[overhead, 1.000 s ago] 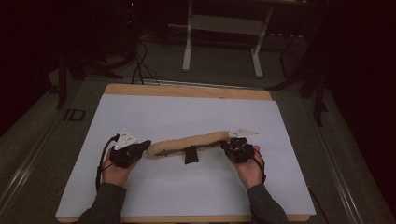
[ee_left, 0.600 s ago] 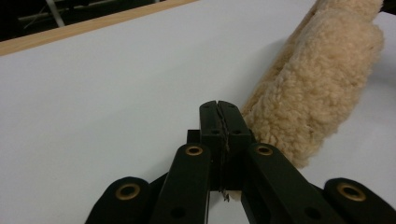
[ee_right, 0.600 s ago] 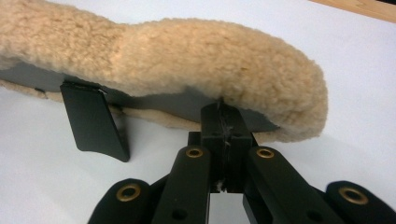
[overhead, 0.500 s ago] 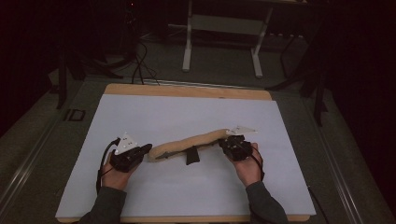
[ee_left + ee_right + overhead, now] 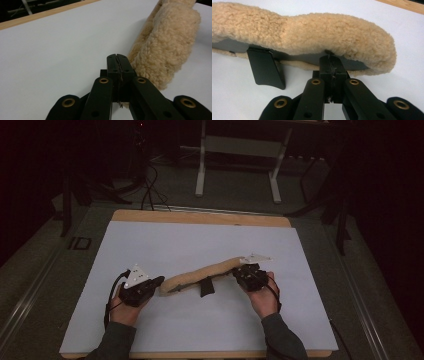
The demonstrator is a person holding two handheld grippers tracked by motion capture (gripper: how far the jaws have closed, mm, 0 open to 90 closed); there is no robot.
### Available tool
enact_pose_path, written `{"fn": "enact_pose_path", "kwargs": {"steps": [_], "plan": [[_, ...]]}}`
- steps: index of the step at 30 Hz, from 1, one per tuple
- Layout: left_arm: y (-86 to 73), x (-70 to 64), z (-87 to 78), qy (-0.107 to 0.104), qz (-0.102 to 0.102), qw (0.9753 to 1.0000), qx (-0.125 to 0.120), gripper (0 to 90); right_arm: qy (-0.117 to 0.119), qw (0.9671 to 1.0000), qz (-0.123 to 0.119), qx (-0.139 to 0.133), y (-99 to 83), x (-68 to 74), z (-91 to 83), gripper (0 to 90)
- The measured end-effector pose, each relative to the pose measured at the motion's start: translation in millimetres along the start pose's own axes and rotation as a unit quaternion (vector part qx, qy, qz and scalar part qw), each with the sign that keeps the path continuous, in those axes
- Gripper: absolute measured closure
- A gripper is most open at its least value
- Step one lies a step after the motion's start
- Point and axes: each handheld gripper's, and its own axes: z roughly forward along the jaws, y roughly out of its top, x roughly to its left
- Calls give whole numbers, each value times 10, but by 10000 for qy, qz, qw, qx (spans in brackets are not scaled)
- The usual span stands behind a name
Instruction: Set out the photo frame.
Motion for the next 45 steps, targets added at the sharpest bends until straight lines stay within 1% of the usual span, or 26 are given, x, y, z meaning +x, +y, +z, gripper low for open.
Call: {"fn": "enact_pose_path", "kwargs": {"steps": [5,19,26,29,30,34,36,38,45], "plan": [[-1,-25,-4,-27,38,10000,4,900,-12,10000,0,21,14,-6,11,892],[-7,-120,-24,-110,153,9998,10,900,53,10000,72,32,56,-26,23,892],[-6,-189,-20,-245,178,9995,-33,900,95,9998,148,33,81,-31,49,892],[-4,-203,-16,-283,187,9994,-26,900,106,9998,142,43,90,-28,57,892],[-1,-219,-5,-352,218,9991,-11,900,113,9998,147,52,100,-19,70,892],[5,-241,9,-449,235,9987,-12,900,109,9998,112,74,120,-7,81,892],[5,-241,9,-449,235,9987,-12,900,106,9999,106,82,126,-4,82,892],[14,-283,27,-521,314,9981,13,900,103,9999,82,90,147,-3,81,892],[18,-312,44,-600,343,9976,40,900,127,9999,100,62,169,11,69,892]]}}
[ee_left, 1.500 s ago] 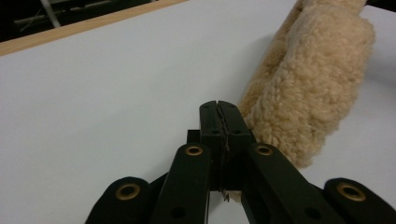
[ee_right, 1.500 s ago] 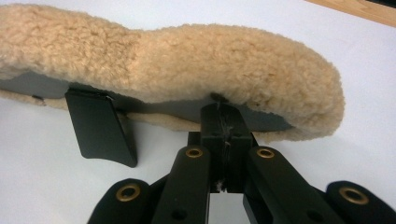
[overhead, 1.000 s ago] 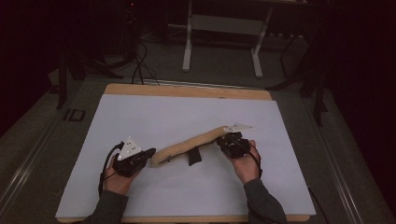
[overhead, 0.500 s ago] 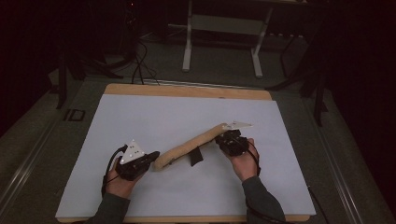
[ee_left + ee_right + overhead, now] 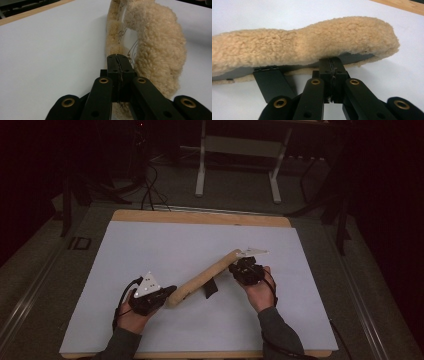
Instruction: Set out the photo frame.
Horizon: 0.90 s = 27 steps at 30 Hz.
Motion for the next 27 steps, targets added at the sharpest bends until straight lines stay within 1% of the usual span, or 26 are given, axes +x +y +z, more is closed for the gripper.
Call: {"fn": "enact_pose_path", "kwargs": {"steps": [5,10,13,14,20,27], "plan": [[7,-22,19,-42,47,10000,16,900,40,10000,0,0,-6,15,-12,892],[22,-69,61,-119,108,9999,41,900,57,10000,-51,-17,7,73,-32,892],[26,-79,68,-132,115,9998,40,900,87,9999,-55,-38,6,93,-46,888],[29,-83,74,-142,118,9998,43,900,125,9999,-81,-37,6,115,-60,887],[33,-95,85,-159,132,9998,33,900,169,9997,-160,-34,6,169,-55,886],[36,-100,88,-168,134,9998,40,900,183,9997,-171,-14,-2,188,-36,887]]}}
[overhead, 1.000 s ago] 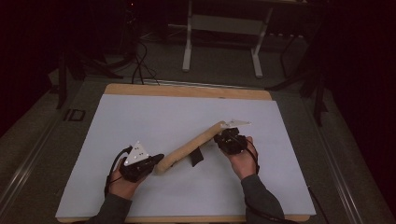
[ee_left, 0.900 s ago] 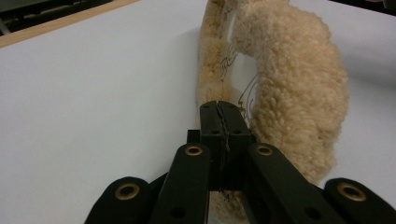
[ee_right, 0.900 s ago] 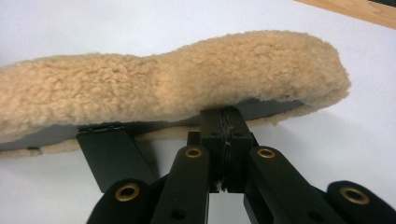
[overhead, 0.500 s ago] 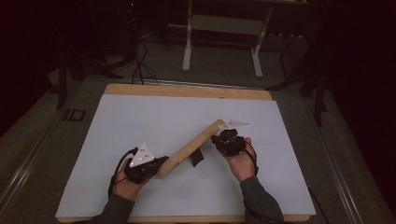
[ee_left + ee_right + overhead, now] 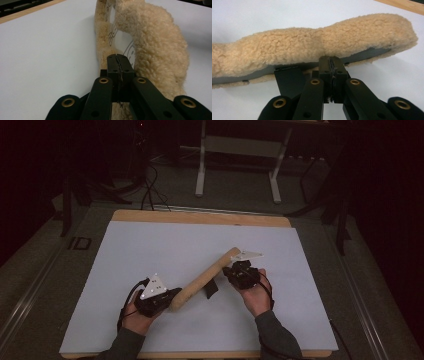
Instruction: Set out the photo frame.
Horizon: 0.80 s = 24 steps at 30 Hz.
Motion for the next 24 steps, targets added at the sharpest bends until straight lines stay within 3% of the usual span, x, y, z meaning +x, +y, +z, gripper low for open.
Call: {"fn": "enact_pose_path", "kwargs": {"steps": [9,24], "plan": [[4,-14,13,-11,11,10000,4,900,67,10000,-52,35,-21,65,18,887],[13,-58,42,-115,33,9999,-6,900,32,10000,-16,76,18,58,57,887]]}}
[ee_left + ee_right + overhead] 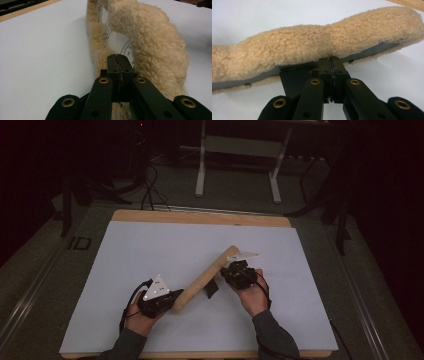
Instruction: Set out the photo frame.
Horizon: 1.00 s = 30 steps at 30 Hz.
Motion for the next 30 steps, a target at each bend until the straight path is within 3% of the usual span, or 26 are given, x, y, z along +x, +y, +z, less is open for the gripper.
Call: {"fn": "enact_pose_path", "kwargs": {"steps": [16,30], "plan": [[40,-153,98,-330,86,9994,-22,900,-17,9999,85,52,48,-43,45,887],[45,-236,184,-421,142,9990,19,900,-43,9999,46,126,94,-43,65,886]]}}
